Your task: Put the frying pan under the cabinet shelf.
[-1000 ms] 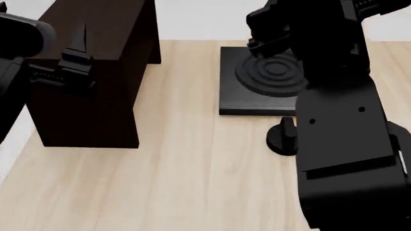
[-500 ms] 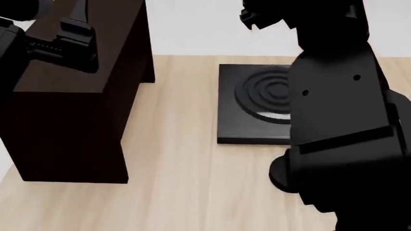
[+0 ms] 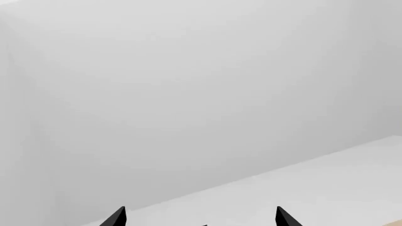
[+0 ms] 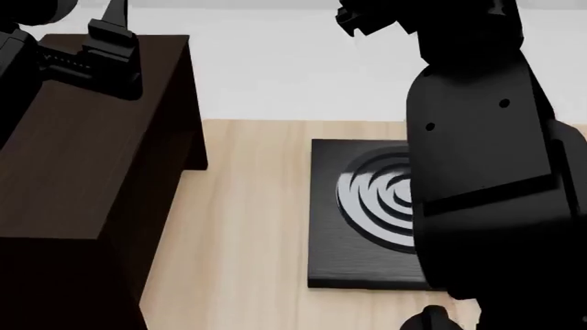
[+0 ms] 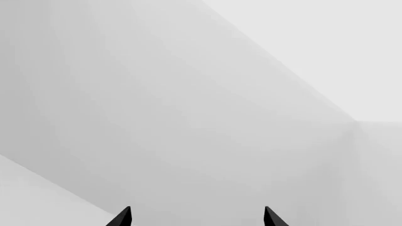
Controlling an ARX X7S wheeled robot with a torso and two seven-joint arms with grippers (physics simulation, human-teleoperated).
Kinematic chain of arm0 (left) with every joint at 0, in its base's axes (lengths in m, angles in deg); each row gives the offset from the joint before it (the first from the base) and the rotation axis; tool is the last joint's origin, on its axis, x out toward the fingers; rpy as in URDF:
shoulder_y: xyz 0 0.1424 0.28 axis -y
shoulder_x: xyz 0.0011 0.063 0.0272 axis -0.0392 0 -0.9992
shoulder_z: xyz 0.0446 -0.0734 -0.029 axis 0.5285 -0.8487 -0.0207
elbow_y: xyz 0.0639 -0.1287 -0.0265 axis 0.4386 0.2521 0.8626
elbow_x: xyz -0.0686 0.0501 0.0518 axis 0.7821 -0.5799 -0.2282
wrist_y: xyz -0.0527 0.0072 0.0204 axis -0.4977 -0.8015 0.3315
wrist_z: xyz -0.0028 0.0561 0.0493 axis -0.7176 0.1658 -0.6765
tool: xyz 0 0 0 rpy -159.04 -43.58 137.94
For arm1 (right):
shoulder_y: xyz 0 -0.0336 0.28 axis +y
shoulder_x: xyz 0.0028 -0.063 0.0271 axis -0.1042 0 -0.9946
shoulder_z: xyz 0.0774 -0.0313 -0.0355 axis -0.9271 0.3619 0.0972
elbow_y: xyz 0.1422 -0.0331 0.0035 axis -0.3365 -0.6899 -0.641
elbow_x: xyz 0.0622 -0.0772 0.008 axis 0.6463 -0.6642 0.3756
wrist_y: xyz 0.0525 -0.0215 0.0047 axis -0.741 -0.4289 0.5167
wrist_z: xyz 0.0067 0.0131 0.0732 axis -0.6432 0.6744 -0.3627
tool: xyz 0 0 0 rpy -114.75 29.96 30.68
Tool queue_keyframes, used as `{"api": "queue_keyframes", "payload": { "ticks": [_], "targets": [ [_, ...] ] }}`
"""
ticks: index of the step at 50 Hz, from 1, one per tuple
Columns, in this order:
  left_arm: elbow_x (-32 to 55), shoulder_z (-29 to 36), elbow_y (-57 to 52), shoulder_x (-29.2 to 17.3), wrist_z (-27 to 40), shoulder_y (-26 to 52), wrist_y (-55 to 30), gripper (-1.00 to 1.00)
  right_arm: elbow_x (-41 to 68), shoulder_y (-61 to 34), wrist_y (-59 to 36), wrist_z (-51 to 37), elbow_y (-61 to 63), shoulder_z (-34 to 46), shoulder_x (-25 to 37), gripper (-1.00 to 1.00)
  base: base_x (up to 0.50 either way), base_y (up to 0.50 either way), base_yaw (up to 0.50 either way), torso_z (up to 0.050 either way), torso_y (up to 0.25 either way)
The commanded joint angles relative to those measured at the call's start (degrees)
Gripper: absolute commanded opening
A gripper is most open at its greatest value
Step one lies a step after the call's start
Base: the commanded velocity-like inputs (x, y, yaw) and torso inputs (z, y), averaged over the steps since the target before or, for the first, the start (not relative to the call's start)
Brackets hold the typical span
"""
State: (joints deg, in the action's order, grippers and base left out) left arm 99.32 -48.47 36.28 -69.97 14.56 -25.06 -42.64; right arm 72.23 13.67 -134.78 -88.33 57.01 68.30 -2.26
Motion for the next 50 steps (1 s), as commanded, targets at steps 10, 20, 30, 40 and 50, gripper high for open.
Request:
{"api": "queue_keyframes", "payload": {
  "ticks": [10, 20, 30, 40, 50],
  "targets": [
    [0.6, 0.3, -0.2, 0.2, 0.6, 1.0, -0.4, 1.00, -0.1, -0.7, -2.0, 0.8, 2.4, 0.6, 0.8, 1.00, 0.50, 0.00, 0.00, 0.000, 0.001],
    [0.9, 0.3, -0.2, 0.2, 0.8, 1.0, -0.4, 1.00, 0.0, -0.4, -2.6, 0.9, 3.6, 0.7, 1.1, 1.00, 0.50, 0.00, 0.00, 0.000, 0.000],
    [0.8, 0.0, 0.9, 0.0, 1.1, 0.8, 0.6, 1.00, -0.4, 1.1, -5.3, 0.4, 5.0, 0.0, 2.6, 1.00, 0.36, 0.00, 0.00, 0.000, 0.000],
    [0.8, -0.6, 1.2, -0.3, 1.2, 1.0, 1.2, 1.00, -1.0, 4.1, -8.6, 0.2, 8.6, -1.7, 6.1, 1.00, 0.00, 0.00, 0.00, 0.000, 0.000],
    [0.9, -0.7, 1.5, -0.2, 1.5, 2.2, 0.9, 1.00, -1.5, 5.8, -13.4, 0.3, 13.7, -3.7, 9.1, 1.00, 0.00, 0.00, 0.00, 0.000, 0.000]
  ]
}}
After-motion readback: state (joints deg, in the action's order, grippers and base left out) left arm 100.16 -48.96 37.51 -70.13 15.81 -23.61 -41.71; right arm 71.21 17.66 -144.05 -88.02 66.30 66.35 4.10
